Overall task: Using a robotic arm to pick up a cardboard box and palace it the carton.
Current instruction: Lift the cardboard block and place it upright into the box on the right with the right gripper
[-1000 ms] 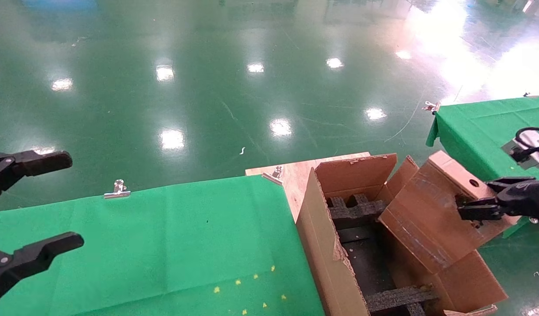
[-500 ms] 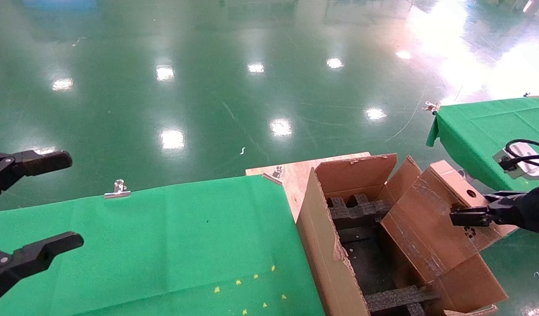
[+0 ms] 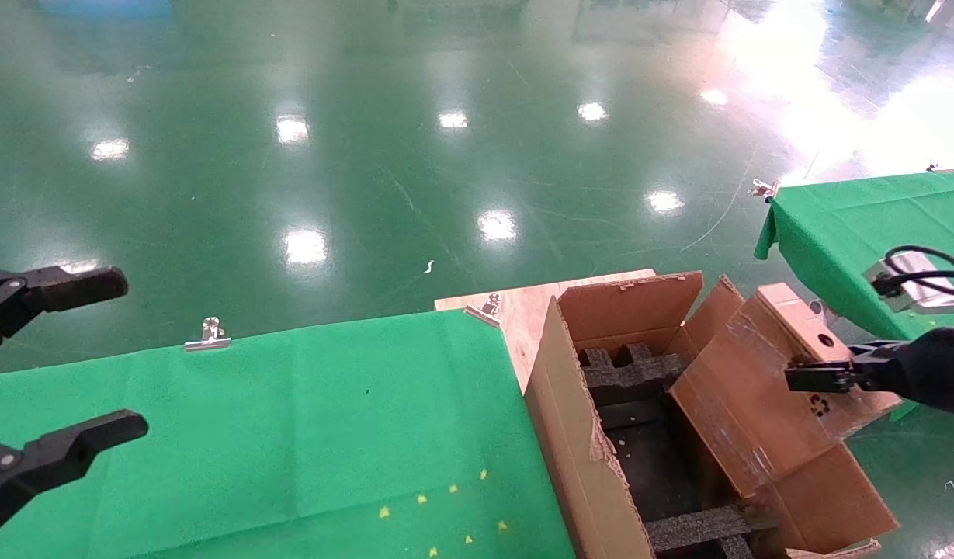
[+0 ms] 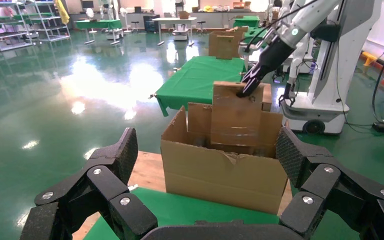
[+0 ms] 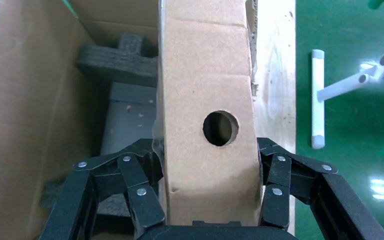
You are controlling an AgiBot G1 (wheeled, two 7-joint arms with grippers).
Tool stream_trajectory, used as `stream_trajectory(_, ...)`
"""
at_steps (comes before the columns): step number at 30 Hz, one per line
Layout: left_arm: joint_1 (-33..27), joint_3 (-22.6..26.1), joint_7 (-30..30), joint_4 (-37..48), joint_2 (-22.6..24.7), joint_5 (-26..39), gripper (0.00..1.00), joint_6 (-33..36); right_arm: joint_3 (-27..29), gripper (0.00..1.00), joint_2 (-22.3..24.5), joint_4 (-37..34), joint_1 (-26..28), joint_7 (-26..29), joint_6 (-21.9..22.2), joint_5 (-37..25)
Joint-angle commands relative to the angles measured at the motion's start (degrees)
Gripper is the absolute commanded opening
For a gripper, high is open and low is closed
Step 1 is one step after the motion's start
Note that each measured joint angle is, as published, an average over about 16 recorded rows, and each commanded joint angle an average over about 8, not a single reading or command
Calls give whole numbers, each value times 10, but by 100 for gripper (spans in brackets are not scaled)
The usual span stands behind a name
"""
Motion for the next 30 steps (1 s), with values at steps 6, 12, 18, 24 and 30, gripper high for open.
stream_trajectory(6,0,0,0,0,0,0,100,0,-17,0,-28,7,-17,69,34,-56)
stream_trajectory(12,0,0,0,0,0,0,100,0,-24,0,-53,8,-21,112,22,-78)
stream_trajectory(18,0,0,0,0,0,0,100,0,-27,0,-66,6,-20,141,4,-93)
stream_trajectory(24,0,0,0,0,0,0,100,0,-30,0,-72,5,-19,176,4,-130)
stream_trajectory(30,0,0,0,0,0,0,100,0,-32,0,-81,6,-18,212,6,-165)
